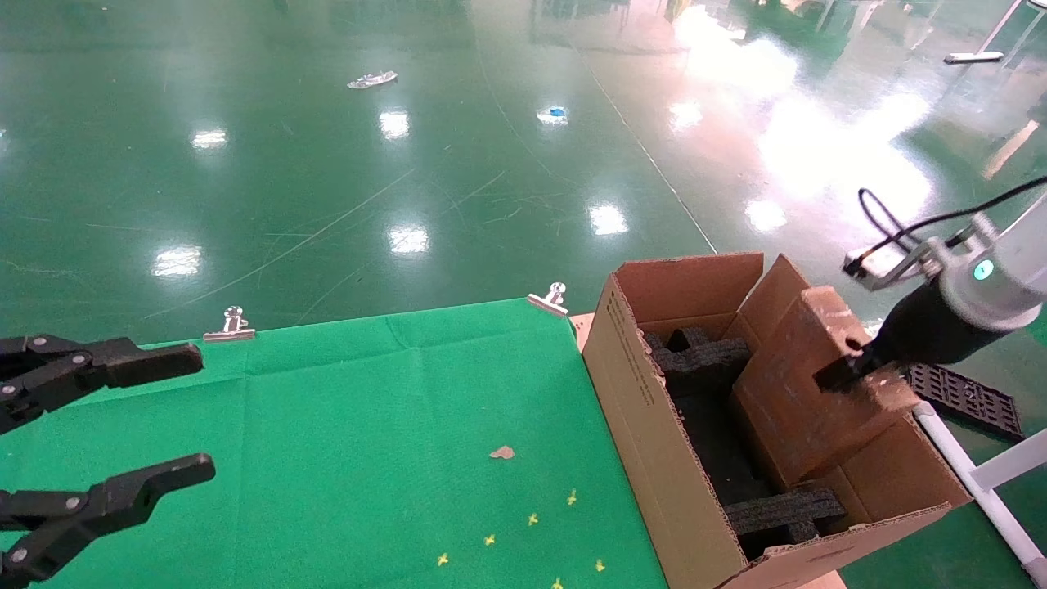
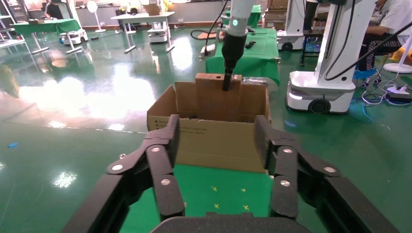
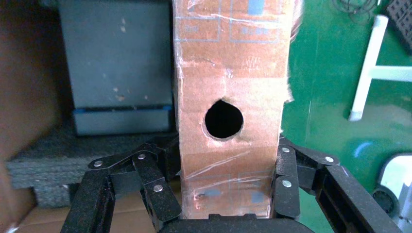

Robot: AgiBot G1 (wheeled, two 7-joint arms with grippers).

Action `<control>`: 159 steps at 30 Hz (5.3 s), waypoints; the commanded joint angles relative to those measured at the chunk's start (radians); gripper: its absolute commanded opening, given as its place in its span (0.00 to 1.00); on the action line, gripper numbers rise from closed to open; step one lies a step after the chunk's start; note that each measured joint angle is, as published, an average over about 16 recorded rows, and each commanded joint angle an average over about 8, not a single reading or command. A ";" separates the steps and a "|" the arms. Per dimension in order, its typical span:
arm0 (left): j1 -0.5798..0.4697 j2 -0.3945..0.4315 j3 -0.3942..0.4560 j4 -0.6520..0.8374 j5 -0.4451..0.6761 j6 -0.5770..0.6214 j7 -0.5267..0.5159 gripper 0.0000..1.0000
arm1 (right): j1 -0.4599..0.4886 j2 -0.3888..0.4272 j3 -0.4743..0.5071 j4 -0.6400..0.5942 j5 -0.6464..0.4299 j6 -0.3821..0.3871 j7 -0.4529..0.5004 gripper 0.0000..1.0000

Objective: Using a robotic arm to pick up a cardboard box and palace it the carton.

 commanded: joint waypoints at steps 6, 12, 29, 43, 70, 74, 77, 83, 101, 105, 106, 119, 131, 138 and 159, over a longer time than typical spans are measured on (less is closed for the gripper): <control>0.000 0.000 0.000 0.000 0.000 0.000 0.000 1.00 | -0.092 -0.039 -0.002 -0.028 0.012 0.054 0.015 0.00; 0.000 0.000 0.001 0.000 -0.001 0.000 0.000 1.00 | -0.178 -0.066 0.012 -0.058 0.040 0.132 0.008 0.00; 0.000 -0.001 0.002 0.000 -0.001 -0.001 0.001 1.00 | -0.368 -0.127 0.063 -0.187 0.137 0.244 -0.096 0.90; -0.001 -0.001 0.003 0.000 -0.002 -0.001 0.001 1.00 | -0.347 -0.150 0.077 -0.276 0.158 0.202 -0.176 1.00; -0.001 -0.002 0.004 0.000 -0.003 -0.002 0.002 1.00 | -0.213 -0.158 0.091 -0.333 0.173 0.151 -0.248 1.00; -0.001 -0.002 0.004 0.000 -0.003 -0.002 0.002 1.00 | -0.118 -0.136 0.109 -0.317 0.195 0.140 -0.292 1.00; -0.001 -0.002 0.004 0.000 -0.003 -0.002 0.002 1.00 | -0.026 -0.102 0.136 -0.282 0.228 0.142 -0.359 1.00; -0.001 -0.002 0.005 0.000 -0.003 -0.002 0.002 1.00 | 0.102 -0.002 0.206 -0.155 0.313 0.165 -0.521 1.00; -0.001 -0.002 0.006 0.001 -0.004 -0.002 0.003 1.00 | -0.054 0.087 0.466 0.112 0.440 0.128 -0.645 1.00; -0.001 -0.002 0.006 0.001 -0.004 -0.002 0.003 1.00 | -0.126 0.090 0.547 0.175 0.464 0.101 -0.665 1.00; -0.001 -0.002 0.006 0.001 -0.004 -0.002 0.003 1.00 | -0.145 0.090 0.568 0.191 0.471 0.094 -0.670 1.00; -0.002 -0.002 0.007 0.001 -0.004 -0.002 0.004 1.00 | -0.381 0.098 0.830 0.397 0.552 0.006 -0.733 1.00; -0.002 -0.003 0.007 0.001 -0.005 -0.003 0.004 1.00 | -0.599 0.105 1.072 0.586 0.626 -0.076 -0.791 1.00; -0.002 -0.003 0.008 0.001 -0.005 -0.003 0.004 1.00 | -0.726 0.110 1.214 0.697 0.669 -0.123 -0.824 1.00; -0.002 -0.003 0.008 0.001 -0.006 -0.003 0.005 1.00 | -0.994 0.118 1.512 0.930 0.763 -0.223 -0.893 1.00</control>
